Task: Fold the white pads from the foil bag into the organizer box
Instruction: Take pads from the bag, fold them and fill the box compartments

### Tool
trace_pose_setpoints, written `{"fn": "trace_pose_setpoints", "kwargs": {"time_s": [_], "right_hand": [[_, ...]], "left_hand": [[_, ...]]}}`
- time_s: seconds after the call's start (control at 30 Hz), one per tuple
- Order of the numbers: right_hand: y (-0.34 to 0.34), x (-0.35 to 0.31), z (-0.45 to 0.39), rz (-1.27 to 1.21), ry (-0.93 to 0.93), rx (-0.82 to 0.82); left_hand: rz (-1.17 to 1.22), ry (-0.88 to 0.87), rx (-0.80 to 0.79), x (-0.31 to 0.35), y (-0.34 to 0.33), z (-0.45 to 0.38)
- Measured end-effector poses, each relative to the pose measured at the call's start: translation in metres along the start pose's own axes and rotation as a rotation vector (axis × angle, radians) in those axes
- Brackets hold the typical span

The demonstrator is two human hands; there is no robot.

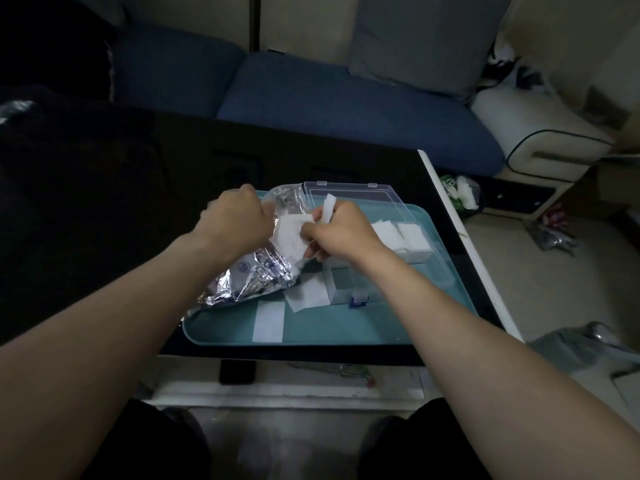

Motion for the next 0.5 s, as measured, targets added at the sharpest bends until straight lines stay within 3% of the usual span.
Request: {"fn": "trace_pose_setpoints", "kwargs": {"time_s": [0.07,0.17,0.23,0.37,0.5], "right_hand": [[-0.005,0.006,0.001,-0.090,-0.035,-0.048],[-0.013,0.006,0.004,0.009,0.016,-0.067],[-0.006,0.005,0.005,0.132,0.031,0.015],[0.016,0.003,0.003,0.119,0.066,0.185],[0.039,0.011,0.007,-0.137,0.025,0.251]], "left_hand": [[-0.022,-0.009,-0.043,0.003,-0.006,0.000],[-0.108,-0.027,-0.142,0.010,-0.018,0.002],[-0.151,-0.024,-0.200,0.014,-0.026,0.006],[-0.248,-0.025,-0.220,0.019,-0.032,0.012],[-0.253,0.018,-0.199,0.015,-0.030,0.009]]}}
Point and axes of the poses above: each hand's wrist, its own z-axis away from the middle knuckle, its own y-axis out of the back of the hand, x = y × z, the point moved 8 cm from there along -z, towards the middle knuckle, and after that the axes turned 8 degrees about -x, right-handed, at the moved point
